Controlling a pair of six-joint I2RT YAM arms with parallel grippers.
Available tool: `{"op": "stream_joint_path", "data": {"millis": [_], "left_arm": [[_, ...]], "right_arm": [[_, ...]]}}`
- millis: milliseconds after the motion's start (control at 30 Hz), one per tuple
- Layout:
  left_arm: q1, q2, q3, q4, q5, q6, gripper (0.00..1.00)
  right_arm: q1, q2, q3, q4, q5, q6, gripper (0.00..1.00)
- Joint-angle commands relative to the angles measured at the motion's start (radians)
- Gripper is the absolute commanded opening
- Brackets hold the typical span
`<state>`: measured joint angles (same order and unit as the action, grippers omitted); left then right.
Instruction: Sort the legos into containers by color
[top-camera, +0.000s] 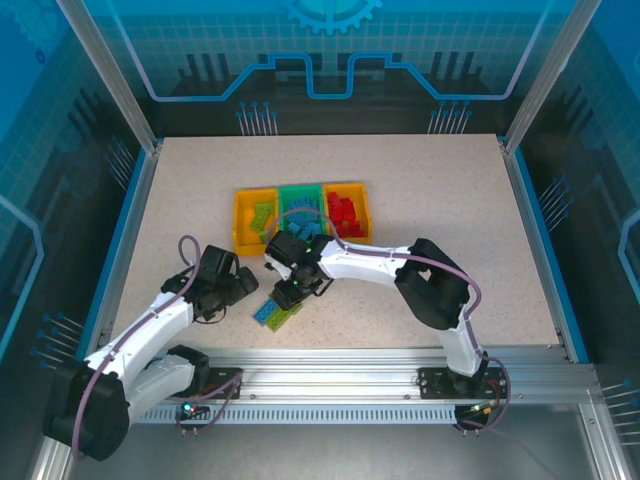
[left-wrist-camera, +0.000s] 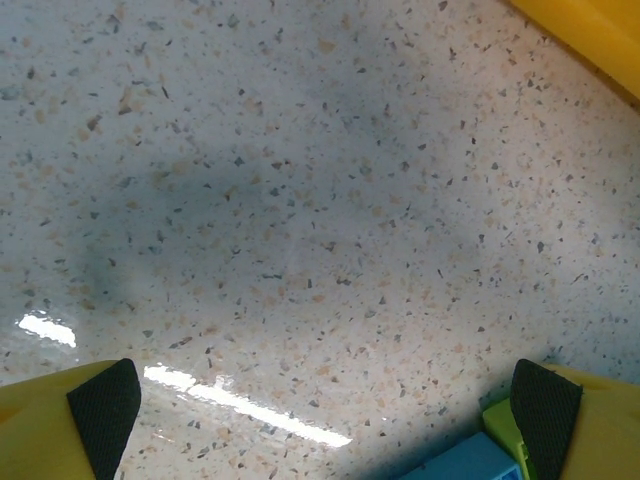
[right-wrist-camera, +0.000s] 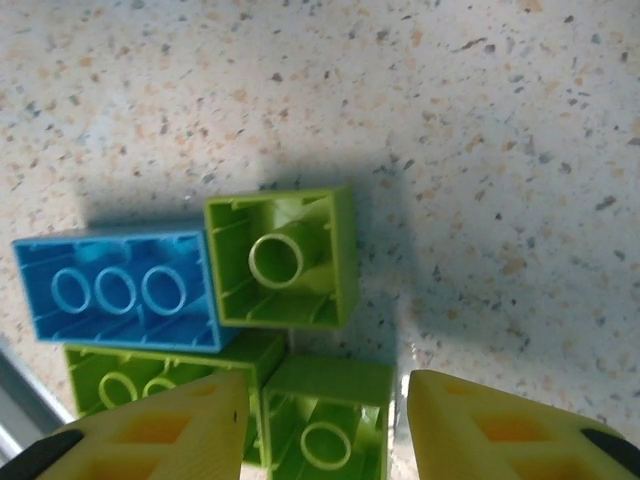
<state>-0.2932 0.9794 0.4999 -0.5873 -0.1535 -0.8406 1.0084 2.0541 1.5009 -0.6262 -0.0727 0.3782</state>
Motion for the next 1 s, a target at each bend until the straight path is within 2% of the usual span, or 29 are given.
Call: {"op": "stream_joint_path", "data": {"millis": [0, 167, 300, 433, 500, 667, 767, 967], "left_arm": [[-0.007, -0.013, -0.02, -0.039, -0.018, -0.02, 0.99], [-0.007, -0.006, -0.032, -0.02, -0.009, -0.022, 0.99], [-0.007, 0.0, -0.033, -0.018, -0.011, -0.021, 0.99], [-0.007, -0.001, -0.038, -0.013, -0.011, -0.021, 0.99], [-0.005, -0.001, -0.041, -0.011, -0.009, -0.022, 0.99], [-0.007, -0.001, -0.043, -0.009, -0.009, -0.023, 0.99], [-0.007, -0.002, -0.046, -0.006, -0.006, -0.025, 0.99], [-0.007, -0.001, -0.049, -0.005, -0.001, -0.027, 0.99]], "right_arm": [[0.006, 0.027, 0.042, -0.001, 0.04, 0.016, 0.45], [0.004, 0.037, 0.037, 0.014, 0.036, 0.022, 0.43], [0.003, 0.041, 0.037, 0.002, 0.063, 0.028, 0.36], [-0.008, 0.024, 0.025, -0.012, 0.08, 0.026, 0.36], [-0.011, 0.001, 0.008, -0.014, 0.083, 0.018, 0.41], [-0.007, -0.065, -0.042, -0.012, 0.077, 0.008, 0.64], [0.0, -0.091, -0.074, -0.005, 0.078, 0.01, 0.67], [0.01, -0.105, -0.123, 0.003, 0.079, 0.004, 0.67]]}}
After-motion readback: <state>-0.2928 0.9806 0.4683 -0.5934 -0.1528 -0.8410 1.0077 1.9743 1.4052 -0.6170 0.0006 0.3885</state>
